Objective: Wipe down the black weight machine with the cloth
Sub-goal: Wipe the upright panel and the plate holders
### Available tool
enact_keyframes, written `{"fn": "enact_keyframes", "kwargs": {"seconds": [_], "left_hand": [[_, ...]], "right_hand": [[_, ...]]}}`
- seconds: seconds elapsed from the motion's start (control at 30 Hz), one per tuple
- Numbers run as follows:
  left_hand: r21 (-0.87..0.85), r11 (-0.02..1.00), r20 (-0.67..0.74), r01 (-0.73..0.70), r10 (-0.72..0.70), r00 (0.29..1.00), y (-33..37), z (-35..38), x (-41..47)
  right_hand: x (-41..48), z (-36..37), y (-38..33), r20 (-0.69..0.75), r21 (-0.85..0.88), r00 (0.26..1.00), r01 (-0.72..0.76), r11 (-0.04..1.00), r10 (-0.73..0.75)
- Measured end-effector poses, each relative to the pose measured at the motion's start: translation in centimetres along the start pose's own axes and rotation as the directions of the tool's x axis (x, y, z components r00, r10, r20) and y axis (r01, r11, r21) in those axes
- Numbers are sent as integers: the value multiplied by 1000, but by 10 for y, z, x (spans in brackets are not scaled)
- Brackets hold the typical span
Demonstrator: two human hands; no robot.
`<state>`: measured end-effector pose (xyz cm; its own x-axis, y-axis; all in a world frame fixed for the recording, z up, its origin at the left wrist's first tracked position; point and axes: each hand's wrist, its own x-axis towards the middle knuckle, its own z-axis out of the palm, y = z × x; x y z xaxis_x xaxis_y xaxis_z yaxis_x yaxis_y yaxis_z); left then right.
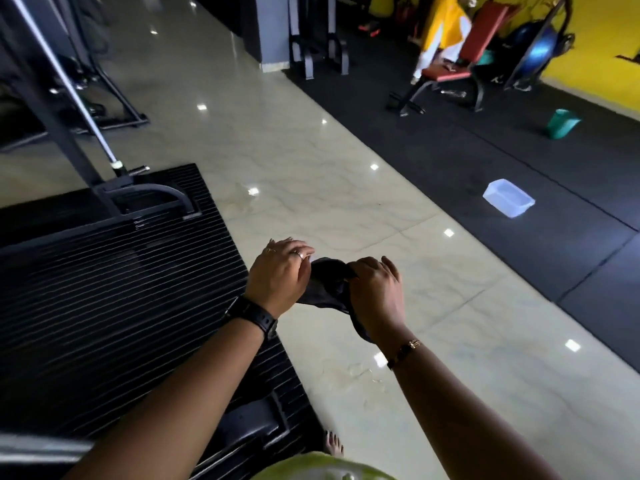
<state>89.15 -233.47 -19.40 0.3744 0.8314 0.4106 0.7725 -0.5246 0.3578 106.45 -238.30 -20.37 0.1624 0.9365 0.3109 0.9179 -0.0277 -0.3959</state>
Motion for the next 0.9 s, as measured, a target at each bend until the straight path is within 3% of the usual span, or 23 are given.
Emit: {"fn": "enact_keyframes", "kwargs": {"seconds": [0.27, 0.57, 0.9], "left_hand": [[76, 986, -90, 149, -142, 986, -6, 3, 28], [118, 975, -179, 187, -165, 970, -19, 8, 61], [142, 952, -185, 271, -243, 952, -99, 25, 111]], "right_hand": [[58, 7, 16, 15, 36, 983, 181, 983, -182], [105, 25, 5, 2, 116, 963, 266, 957, -268], [192, 85, -23, -59, 153, 931, 364, 919, -359]]}}
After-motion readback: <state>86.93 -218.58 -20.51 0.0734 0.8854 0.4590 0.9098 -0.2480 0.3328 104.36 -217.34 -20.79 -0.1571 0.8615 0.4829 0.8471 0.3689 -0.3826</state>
